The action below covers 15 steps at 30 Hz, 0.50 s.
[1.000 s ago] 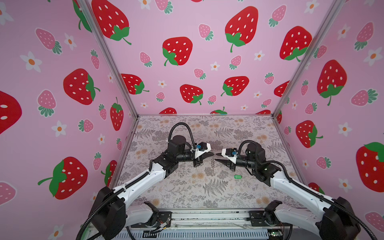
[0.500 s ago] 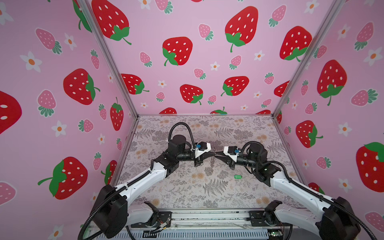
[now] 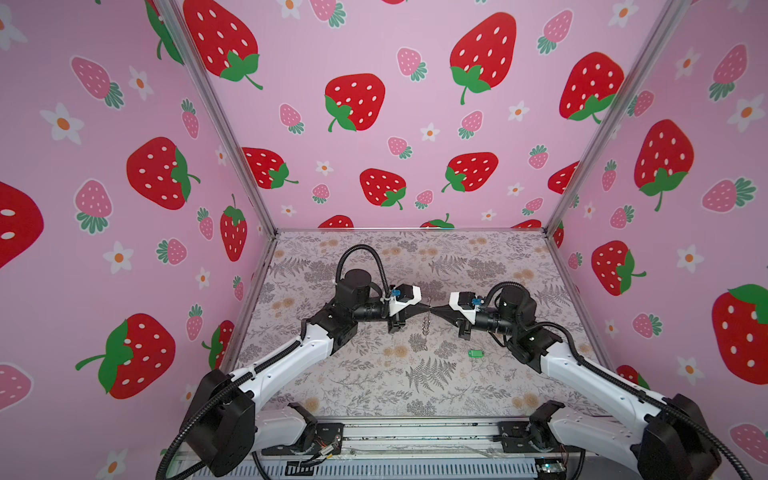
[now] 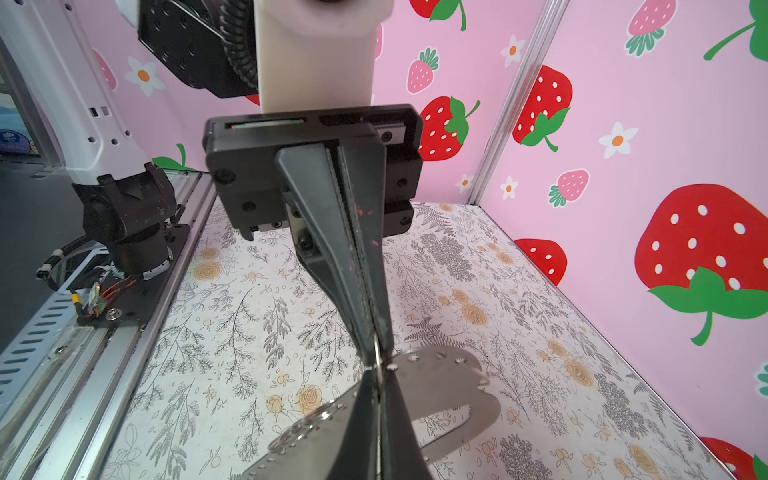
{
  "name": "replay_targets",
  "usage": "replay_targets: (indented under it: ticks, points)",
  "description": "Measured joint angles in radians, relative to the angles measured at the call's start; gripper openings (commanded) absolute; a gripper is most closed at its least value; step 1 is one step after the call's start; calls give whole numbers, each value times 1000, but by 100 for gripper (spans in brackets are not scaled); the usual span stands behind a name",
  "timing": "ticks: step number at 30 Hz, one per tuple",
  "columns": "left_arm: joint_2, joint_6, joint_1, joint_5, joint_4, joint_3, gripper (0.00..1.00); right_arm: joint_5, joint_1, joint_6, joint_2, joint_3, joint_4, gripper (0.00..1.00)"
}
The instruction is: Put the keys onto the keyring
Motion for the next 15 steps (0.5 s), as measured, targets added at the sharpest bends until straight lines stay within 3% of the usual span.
replay_targets:
  ticks: [8, 15]
  points:
    - [-14, 87, 0, -53, -144, 15, 32, 30, -4, -27, 0, -3, -32, 0]
    - [-77, 254, -43, -275, -320, 55, 36, 70, -5, -83, 7, 22, -157, 0]
